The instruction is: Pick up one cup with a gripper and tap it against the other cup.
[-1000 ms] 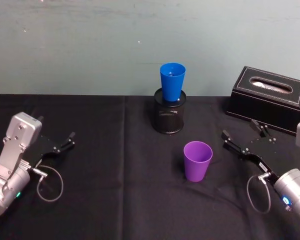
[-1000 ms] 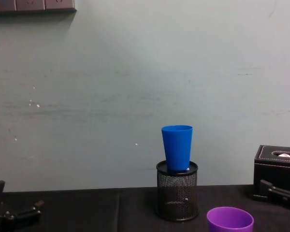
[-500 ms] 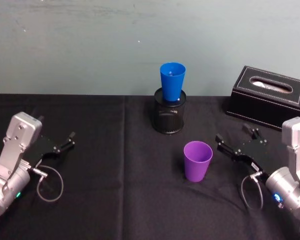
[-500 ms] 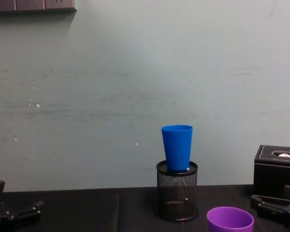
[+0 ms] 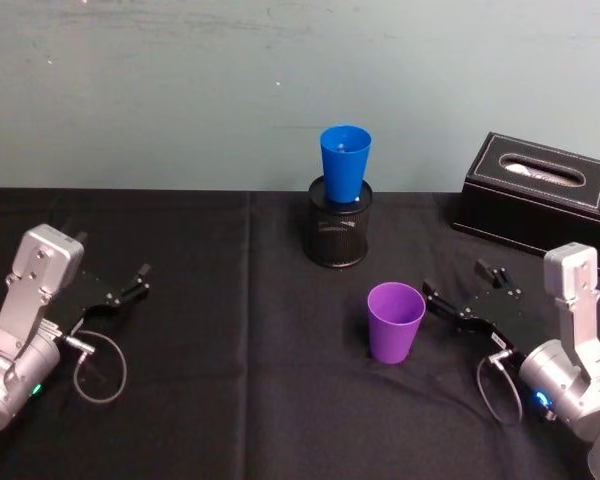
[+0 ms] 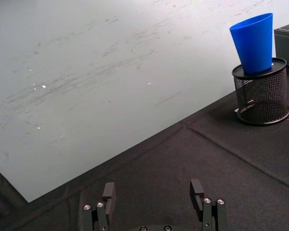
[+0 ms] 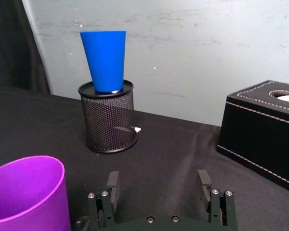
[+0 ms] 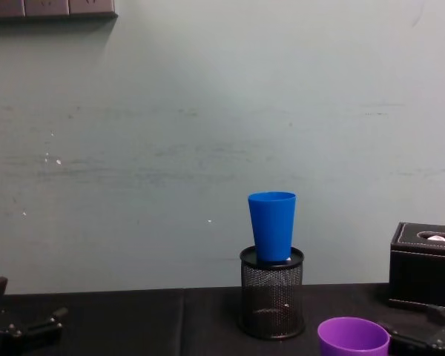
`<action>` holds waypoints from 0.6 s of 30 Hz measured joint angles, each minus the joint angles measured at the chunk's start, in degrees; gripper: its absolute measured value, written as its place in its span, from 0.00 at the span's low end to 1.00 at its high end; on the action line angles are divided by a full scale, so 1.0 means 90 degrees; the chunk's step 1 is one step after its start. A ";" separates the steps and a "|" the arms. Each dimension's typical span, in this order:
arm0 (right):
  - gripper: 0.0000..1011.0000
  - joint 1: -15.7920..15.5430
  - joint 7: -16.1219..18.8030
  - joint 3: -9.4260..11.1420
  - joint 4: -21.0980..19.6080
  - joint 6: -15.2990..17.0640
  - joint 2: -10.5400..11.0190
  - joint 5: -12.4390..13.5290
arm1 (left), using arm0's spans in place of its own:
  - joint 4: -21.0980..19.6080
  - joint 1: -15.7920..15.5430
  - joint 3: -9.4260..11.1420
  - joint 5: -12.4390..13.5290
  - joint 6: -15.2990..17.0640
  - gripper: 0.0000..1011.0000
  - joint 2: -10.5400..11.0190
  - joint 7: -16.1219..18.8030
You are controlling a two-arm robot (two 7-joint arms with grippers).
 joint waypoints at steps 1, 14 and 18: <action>0.99 0.0012 0.0007 0.0002 0.0051 -0.0011 -0.0006 -0.0004 | 0.0000 0.0000 0.0000 0.0000 0.0000 1.00 0.0000 0.0000; 0.99 0.0070 0.0095 0.0003 0.0225 -0.0109 -0.0023 -0.0012 | 0.0000 0.0000 0.0000 0.0000 0.0000 1.00 0.0000 0.0000; 0.99 0.0069 0.0092 0.0003 0.0220 -0.0104 -0.0023 -0.0014 | 0.0000 0.0000 0.0000 0.0000 0.0000 1.00 0.0000 0.0000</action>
